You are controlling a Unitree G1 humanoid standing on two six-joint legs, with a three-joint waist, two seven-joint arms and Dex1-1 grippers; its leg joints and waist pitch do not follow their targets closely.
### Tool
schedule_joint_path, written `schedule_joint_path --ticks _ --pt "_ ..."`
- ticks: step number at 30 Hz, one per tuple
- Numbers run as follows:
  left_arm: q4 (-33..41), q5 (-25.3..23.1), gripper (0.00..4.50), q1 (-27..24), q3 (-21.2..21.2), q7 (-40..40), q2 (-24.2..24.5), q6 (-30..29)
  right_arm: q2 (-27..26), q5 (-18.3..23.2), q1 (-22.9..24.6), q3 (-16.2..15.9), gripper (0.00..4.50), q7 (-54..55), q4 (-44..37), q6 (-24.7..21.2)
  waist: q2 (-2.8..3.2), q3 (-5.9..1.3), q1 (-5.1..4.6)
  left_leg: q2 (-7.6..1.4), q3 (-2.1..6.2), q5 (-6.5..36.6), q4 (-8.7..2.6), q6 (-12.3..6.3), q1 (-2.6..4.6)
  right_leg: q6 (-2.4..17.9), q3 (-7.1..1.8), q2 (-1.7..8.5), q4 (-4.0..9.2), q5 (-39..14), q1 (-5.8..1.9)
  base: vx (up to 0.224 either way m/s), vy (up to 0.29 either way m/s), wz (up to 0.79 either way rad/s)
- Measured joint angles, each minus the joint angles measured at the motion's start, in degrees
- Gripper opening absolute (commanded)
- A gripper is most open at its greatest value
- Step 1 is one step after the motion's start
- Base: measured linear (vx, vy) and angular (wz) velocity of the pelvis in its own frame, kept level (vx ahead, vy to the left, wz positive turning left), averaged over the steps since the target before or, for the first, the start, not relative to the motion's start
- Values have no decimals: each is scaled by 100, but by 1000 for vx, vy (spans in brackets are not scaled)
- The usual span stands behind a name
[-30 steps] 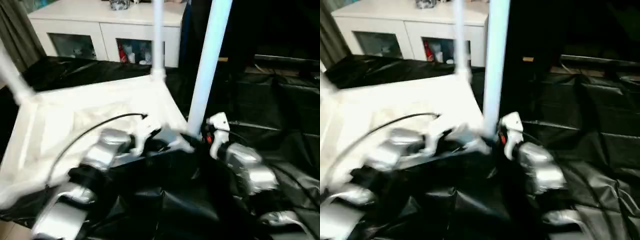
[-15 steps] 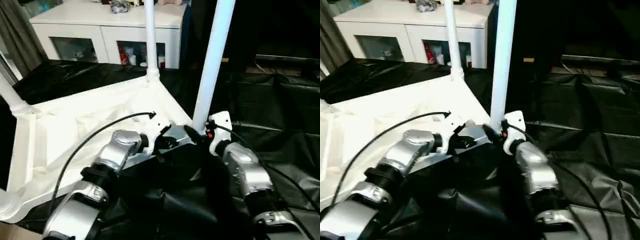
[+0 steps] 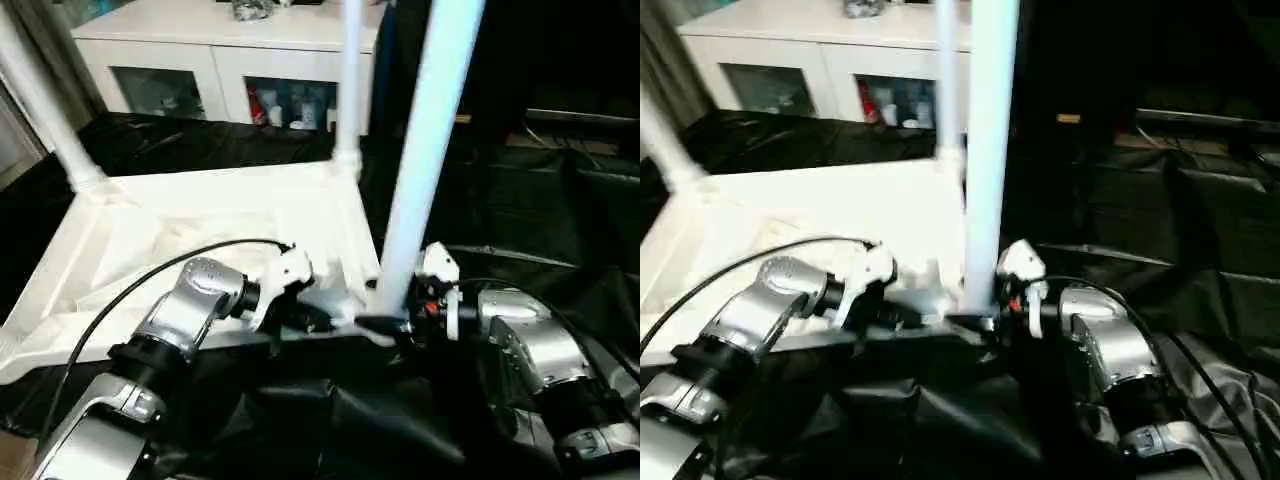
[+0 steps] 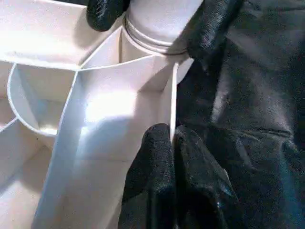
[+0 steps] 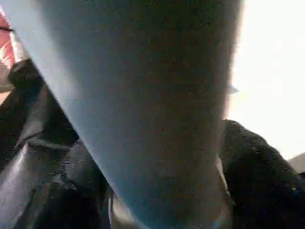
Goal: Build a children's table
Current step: Rotate leg to tighten
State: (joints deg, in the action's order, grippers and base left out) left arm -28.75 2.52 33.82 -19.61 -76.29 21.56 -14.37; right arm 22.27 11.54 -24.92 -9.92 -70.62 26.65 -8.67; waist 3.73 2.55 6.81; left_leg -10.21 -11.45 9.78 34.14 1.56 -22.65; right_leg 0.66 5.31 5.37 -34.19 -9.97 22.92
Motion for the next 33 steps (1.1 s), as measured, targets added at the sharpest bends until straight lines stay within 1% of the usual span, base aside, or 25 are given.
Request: schedule_joint_path --ticks 6,9,10,11,12,14,15,18,20,22,25,26,27,29,31,33 --pt "21 0 0 -10 4 -21 67 0 -43 -6 -14 -63 275 8 -1 -1 -21 12 -22 -2 3 0 0 2 5 -1 1 0 -22 -1 7 0 0 0" --pt "22 -1 0 -15 9 55 61 -3 -100 -6 13 -26 265 109 -30 -62 -21 12 -28 -2 3 -1 0 2 5 -1 1 -1 -22 -1 6 0 0 0" --pt "-2 -8 0 -14 31 199 14 -3 -175 -12 55 29 263 308 -66 -83 -21 12 -25 -2 3 -1 0 2 5 -1 1 0 -22 -1 6 0 0 0" --pt "-78 -21 0 -8 89 399 -80 -3 -261 -48 80 100 263 598 -59 -93 -6 10 -28 -2 3 -1 1 2 6 0 1 0 -22 0 6 0 0 0" --pt "-174 -48 0 22 155 670 -206 -4 -408 -108 89 194 262 1031 -13 -96 2 9 -48 0 2 0 2 2 7 2 -2 0 -21 1 6 0 0 0" --pt "-456 -134 0 166 264 1159 -438 -5 -722 -198 78 442 262 1918 145 -52 5 8 -76 0 3 -1 2 4 14 4 -3 0 -23 3 2 0 0 0" --pt "-608 -179 0 257 307 1423 -596 -8 -894 -240 55 583 262 2402 220 -39 11 4 -107 2 3 -1 2 4 15 5 -3 0 -20 3 1 0 0 0" --pt "-966 -224 0 458 365 2040 -1011 -22 -1204 -273 40 887 262 3410 373 54 14 3 -115 7 4 -1 2 4 25 -7 -6 3 -17 -4 -13 0 0 0" --pt "-1165 -232 0 543 430 2383 -1241 -38 -1406 -373 9 1005 262 3995 476 164 20 -3 -117 8 5 -1 1 4 37 -18 -6 3 -16 -10 -26 0 0 0" --pt "-1273 -235 0 568 470 2564 -1362 -39 -1504 -456 -12 1017 262 4324 525 209 44 -20 -134 11 5 0 -5 4 52 -28 -7 3 -2 -16 -46 0 0 0" --pt "-1326 -247 0 571 502 2595 -1401 -39 -1546 -521 -12 1017 262 4403 565 315 74 -29 -152 16 8 0 -19 4 67 -34 -6 3 17 -20 -64 0 0 0" --pt "-1336 -250 0 571 517 2595 -1410 -38 -1547 -523 -13 1017 296 4402 572 333 86 -30 -154 17 8 0 -20 3 67 -34 -6 4 19 -20 -65 0 0 0" --pt "-1346 -251 0 572 528 2595 -1418 -35 -1546 -522 -13 1017 296 4398 590 367 92 -31 -157 18 8 0 -20 3 67 -34 -7 4 20 -20 -67 0 0 0" --pt "-1345 -251 0 572 524 2578 -1413 -25 -1509 -541 -20 1016 334 4296 595 379 92 -31 -159 18 10 0 -20 3 65 -35 -6 4 20 -20 -67 0 0 0" --pt "-1319 -251 0 571 506 2458 -1361 -4 -1378 -539 -28 996 338 3916 594 370 91 -30 -165 18 10 0 -22 3 61 -35 -6 4 23 -21 -65 0 0 0" --pt "-1192 -227 0 517 428 2106 -1144 79 -1088 -440 -40 854 338 3177 527 288 90 -28 -172 17 10 0 -24 3 52 -33 -5 4 21 -19 -58 0 0 0"
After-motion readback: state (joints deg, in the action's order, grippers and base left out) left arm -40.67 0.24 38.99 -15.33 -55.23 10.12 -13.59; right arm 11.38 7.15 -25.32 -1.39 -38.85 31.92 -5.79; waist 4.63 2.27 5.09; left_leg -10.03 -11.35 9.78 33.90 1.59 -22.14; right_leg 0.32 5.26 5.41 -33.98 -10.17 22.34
